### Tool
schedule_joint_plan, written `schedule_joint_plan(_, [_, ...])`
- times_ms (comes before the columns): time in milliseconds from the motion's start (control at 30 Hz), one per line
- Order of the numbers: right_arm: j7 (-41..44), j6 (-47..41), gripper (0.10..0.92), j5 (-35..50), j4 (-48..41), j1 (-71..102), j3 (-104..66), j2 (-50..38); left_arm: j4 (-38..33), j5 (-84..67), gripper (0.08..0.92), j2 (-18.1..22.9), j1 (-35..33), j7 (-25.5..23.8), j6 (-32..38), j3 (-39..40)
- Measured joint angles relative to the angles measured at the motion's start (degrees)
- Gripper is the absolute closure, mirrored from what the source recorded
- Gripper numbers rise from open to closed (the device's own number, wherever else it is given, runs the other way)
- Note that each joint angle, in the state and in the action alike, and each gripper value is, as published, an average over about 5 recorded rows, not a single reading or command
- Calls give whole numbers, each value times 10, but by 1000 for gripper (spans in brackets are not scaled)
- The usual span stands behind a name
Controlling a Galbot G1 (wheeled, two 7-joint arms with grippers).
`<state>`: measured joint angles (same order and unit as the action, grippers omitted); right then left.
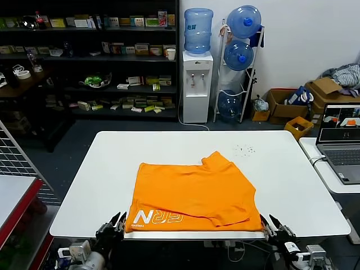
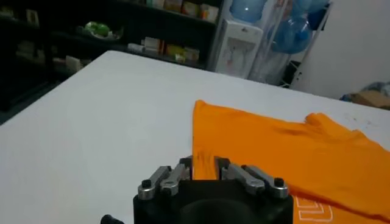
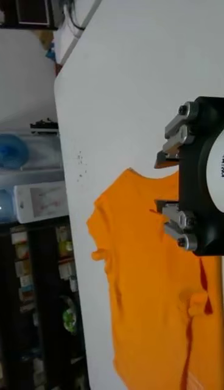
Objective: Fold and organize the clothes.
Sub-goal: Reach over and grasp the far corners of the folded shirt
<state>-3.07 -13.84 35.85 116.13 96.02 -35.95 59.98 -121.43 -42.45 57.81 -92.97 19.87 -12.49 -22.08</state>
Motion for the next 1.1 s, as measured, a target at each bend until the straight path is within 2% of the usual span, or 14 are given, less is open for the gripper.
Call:
schedule_joint_plan(133, [-11,-10,343,14,-14,-62,23,-20,7,-15,470,-14,32,-11,1,-7])
schedule_joint_plan(267, [-31,-24,237,31,-59,-161,69,-28,39,-33,358,-19,96,-19,-1,6])
schedule_joint_plan(400, [-50,-39,205,50,-131,-277,131,-21,99,-51,241,-17,184,-25,-9,40])
schedule_joint_plan(500, [-60,-51,203,60,-195,-363,179,-7,159,-65,190,-12,254,-33,-19,72])
schedule_joint_plan(833, [-65,-92,203,56,-402,-572,292,60,356,-100,177,4,457,-67,-65,175])
schedule_joint_plan(1100, [-58,-110,203,33,-513,-637,329,96,451,-98,177,16,538,-90,-83,227])
